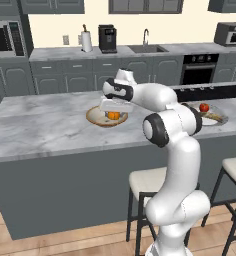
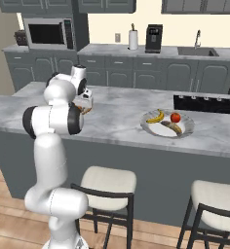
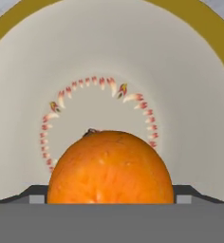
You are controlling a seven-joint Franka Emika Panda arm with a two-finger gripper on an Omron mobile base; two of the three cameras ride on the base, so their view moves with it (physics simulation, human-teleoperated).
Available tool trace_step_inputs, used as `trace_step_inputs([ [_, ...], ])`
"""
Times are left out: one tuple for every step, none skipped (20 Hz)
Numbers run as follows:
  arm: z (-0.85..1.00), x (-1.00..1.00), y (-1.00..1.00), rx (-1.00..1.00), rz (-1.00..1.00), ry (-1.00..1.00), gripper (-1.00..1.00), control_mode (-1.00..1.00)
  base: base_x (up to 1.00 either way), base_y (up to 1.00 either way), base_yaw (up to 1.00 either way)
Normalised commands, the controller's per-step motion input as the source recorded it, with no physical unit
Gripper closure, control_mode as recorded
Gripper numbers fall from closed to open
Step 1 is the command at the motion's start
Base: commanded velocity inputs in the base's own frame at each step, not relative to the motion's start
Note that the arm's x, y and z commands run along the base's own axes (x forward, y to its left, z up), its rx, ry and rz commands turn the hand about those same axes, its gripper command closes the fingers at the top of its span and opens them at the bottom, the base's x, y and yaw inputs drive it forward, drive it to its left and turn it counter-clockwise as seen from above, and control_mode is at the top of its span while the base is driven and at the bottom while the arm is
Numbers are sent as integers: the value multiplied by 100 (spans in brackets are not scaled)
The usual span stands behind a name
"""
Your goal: Take the fruits from the plate on the dining counter and place two fruits in each bowl.
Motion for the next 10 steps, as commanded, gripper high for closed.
trace_step_inputs([
  [0,0,0,0,0,-4,-100,-100,0,0,0],
  [0,0,0,0,0,-3,-100,-100,0,0,0],
  [0,0,0,0,0,-2,-100,-100,0,0,0],
  [0,0,0,0,0,0,-100,-100,0,0,0],
  [0,0,1,0,0,0,-100,-100,0,0,0],
  [0,0,0,0,0,0,-100,-100,0,0,0],
  [0,0,0,0,0,0,-100,-100,0,0,0],
  [0,0,0,0,0,0,-100,-100,0,0,0],
  [14,0,-11,0,0,0,-100,-100,0,0,0],
  [46,0,-23,0,1,-3,-100,-100,0,0,0],
])
